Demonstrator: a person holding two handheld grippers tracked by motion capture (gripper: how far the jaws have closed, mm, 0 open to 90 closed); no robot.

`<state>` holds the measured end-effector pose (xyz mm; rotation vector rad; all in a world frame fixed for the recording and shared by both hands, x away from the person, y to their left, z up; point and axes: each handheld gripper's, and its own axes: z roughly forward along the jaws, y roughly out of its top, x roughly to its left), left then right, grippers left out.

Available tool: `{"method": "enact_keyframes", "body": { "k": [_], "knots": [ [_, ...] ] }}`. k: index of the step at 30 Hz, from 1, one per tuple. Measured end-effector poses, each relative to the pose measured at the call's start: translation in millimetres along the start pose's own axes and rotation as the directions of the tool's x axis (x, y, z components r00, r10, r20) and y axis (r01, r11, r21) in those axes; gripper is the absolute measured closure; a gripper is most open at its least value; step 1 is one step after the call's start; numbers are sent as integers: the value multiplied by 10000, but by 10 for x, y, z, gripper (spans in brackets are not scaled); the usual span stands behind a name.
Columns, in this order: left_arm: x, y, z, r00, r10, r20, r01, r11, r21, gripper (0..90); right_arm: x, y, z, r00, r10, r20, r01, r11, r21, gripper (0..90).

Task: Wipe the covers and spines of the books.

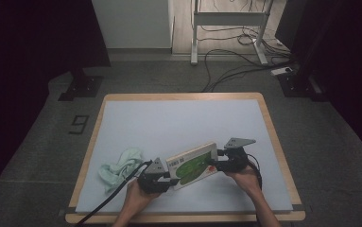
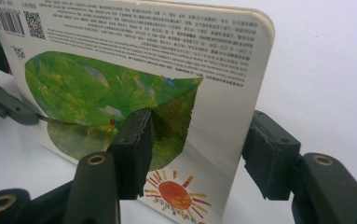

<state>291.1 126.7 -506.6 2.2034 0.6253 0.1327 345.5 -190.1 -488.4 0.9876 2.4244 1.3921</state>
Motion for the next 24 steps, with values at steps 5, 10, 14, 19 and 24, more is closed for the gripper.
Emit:
{"method": "enact_keyframes", "body": {
  "k": [5, 10, 14, 19, 24],
  "knots": [
    [-80, -80, 87, 9995, 308, -113, -302, 9980, 550, 638, 14, -10, -30, 10000, -83, 5, 83, 10000, -12, 447],
    [-122, -133, 133, 9979, 557, -316, -535, 9963, 665, 655, 24, -24, -52, 9999, -116, -29, 116, 9999, -77, 450],
    [-34, -124, 113, 9984, 390, -410, -363, 9972, 657, 709, 30, -10, -57, 9997, -235, -41, 234, 9996, -124, 446],
    [128, -109, 81, 9950, 676, -731, -618, 9950, 788, 736, 67, 54, -1, 9984, -516, 210, 518, 9986, -67, 440],
    [281, -102, 41, 9891, 968, -1107, -867, 9919, 927, 733, 61, 145, 122, 9982, -520, 282, 524, 9986, -123, 435]
  ]
}}
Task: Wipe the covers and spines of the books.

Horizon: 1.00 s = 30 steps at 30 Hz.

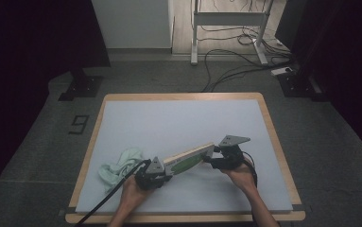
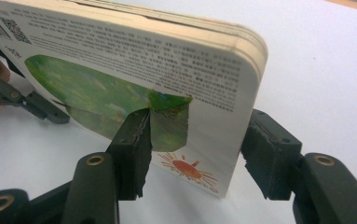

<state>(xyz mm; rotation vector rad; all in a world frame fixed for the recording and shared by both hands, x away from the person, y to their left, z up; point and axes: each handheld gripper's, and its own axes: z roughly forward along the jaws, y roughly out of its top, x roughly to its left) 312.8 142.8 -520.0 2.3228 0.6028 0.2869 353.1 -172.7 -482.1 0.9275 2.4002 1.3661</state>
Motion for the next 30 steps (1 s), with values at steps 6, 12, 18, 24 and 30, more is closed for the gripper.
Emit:
{"method": "enact_keyframes", "body": {
  "k": [6, 12, 18, 24, 30],
  "knots": [
    [153, -21, 2, 9996, -218, -183, 216, 9997, -119, 717, 7, 104, 109, 9998, 22, 186, -21, 10000, -48, 427],
    [155, -46, 1, 9975, -704, -75, 701, 9970, -336, 694, -18, 96, 85, 9995, 313, -45, -314, 9994, -151, 423],
    [136, -62, -32, 9917, -1280, 93, 1283, 9892, -709, 615, 23, 81, 29, 9999, 123, -86, -125, 9997, -207, 393],
    [73, -42, -85, 9860, -1668, 72, 1667, 9808, -1013, 421, 50, 53, -43, 9998, 48, -182, -49, 10000, -58, 324],
    [44, -19, -128, 9758, -2178, 189, 2186, 9696, -1096, 222, 52, 0, -110, 10000, 50, -62, -48, 9997, 258, 258]
  ]
}}
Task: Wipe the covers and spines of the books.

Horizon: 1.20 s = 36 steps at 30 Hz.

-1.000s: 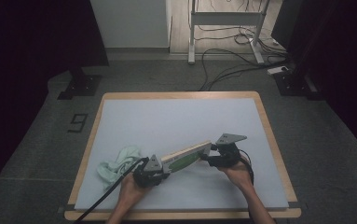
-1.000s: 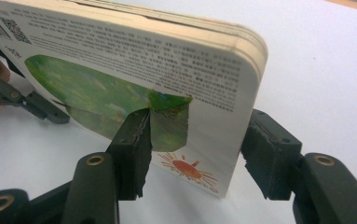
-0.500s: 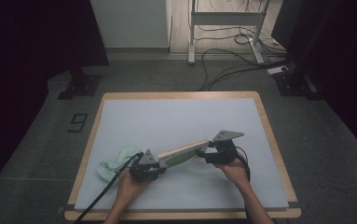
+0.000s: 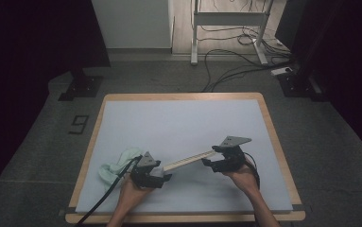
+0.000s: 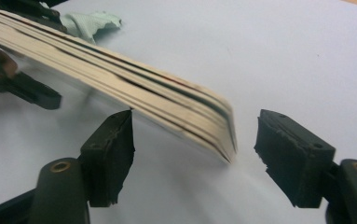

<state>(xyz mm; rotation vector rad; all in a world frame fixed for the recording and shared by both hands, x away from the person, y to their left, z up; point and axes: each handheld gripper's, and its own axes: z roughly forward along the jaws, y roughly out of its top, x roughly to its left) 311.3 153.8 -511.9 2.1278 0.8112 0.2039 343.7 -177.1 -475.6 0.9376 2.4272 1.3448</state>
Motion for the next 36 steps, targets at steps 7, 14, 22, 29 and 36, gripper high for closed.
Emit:
{"method": "enact_keyframes", "body": {
  "k": [7, 14, 22, 29, 36],
  "knots": [
    [-108, -2, -49, 9997, -198, 163, 200, 9997, -109, 144, 36, -72, -84, 9999, 9, 114, -11, 9997, 235, 239],
    [-206, -11, -77, 9985, -302, 446, 310, 9994, -169, 144, 101, -167, -130, 9997, -175, 183, 163, 9980, 614, 237],
    [-337, -60, -85, 9989, -245, 394, 240, 9996, 134, 140, 153, -320, -157, 10000, 74, 62, -77, 9983, 583, 242],
    [-462, -126, -125, 9973, -522, 514, 509, 9983, 268, 138, 199, -430, -191, 9998, 185, -74, -180, 9982, 563, 243],
    [-581, -193, -163, 9962, -579, 649, 561, 9980, 284, 137, 232, -547, -207, 9996, 241, -132, -231, 9975, 664, 246]
  ]
}}
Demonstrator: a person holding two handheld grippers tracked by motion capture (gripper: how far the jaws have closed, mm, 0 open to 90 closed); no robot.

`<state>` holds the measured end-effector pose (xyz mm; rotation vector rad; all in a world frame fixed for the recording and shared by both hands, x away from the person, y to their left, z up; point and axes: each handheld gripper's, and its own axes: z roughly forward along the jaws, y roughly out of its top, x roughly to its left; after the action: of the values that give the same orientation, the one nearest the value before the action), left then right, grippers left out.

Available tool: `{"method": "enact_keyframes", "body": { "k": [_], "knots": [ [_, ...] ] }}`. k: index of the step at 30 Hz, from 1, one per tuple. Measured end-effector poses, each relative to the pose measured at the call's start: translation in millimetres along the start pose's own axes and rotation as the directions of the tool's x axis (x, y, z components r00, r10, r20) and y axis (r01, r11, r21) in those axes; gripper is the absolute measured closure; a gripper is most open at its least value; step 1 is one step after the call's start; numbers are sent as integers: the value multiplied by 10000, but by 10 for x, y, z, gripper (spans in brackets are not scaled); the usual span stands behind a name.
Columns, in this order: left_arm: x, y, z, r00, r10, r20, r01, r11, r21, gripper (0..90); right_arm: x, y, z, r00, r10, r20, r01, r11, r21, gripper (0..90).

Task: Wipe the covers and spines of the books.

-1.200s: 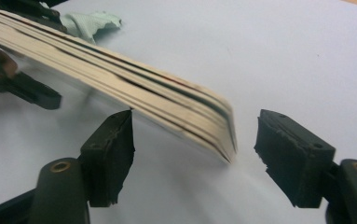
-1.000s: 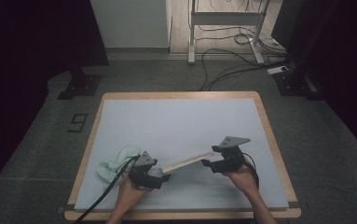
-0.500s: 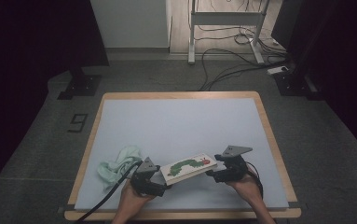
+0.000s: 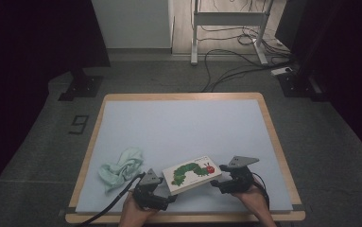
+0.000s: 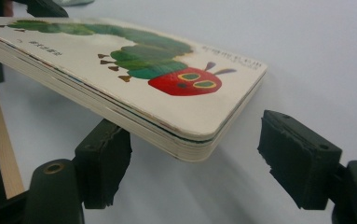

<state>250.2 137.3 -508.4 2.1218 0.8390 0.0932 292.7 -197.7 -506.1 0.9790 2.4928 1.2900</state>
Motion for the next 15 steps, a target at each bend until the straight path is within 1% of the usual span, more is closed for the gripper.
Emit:
{"method": "enact_keyframes", "body": {
  "k": [3, 5, 10, 12, 14, 15],
  "knots": [
    [-45, -20, -7, 10000, 40, 1, -40, 10000, -28, 140, 23, -60, 12, 10000, -51, 39, 51, 9999, 134, 249],
    [-70, -40, 12, 9998, 116, -166, -115, 9999, 87, 141, 33, -98, 18, 10000, -51, 0, 51, 9999, 155, 250],
    [-103, -78, 67, 9986, 363, -383, -351, 9989, 327, 140, 46, -178, 32, 10000, -77, -40, 78, 9996, 278, 249],
    [-106, -95, 91, 9969, 514, -597, -483, 9975, 522, 140, 46, -217, 45, 9999, -141, -88, 144, 9993, 336, 249],
    [-94, -119, 123, 9909, 772, -1105, -676, 9938, 883, 146, 48, -253, 64, 9995, -282, -110, 287, 9985, 473, 246],
    [-85, -129, 132, 9897, 808, -1184, -701, 9933, 919, 148, 49, -271, 74, 9993, -346, -101, 351, 9979, 543, 244]
  ]
}}
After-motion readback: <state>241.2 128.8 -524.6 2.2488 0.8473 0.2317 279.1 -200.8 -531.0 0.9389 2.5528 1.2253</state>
